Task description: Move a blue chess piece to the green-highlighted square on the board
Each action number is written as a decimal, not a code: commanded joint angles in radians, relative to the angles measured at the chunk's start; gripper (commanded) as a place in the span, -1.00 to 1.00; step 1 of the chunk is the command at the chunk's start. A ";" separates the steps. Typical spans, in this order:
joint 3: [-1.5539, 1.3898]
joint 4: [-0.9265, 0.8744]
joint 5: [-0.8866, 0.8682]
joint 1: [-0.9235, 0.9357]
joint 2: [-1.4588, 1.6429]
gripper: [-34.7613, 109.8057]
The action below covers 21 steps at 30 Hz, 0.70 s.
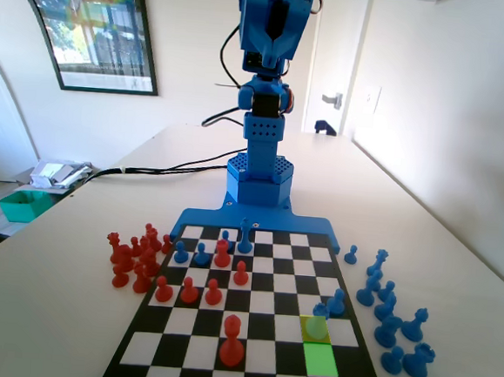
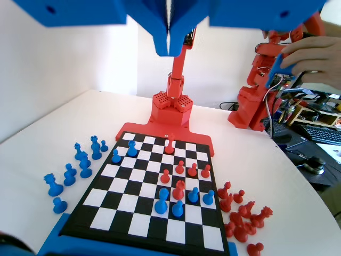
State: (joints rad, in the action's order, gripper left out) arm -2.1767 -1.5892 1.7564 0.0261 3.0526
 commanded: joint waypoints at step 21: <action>0.489 -0.018 -0.268 0.021 -0.770 -0.51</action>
State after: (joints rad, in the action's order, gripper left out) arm -1.7886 -1.6674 1.5800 0.0261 2.4344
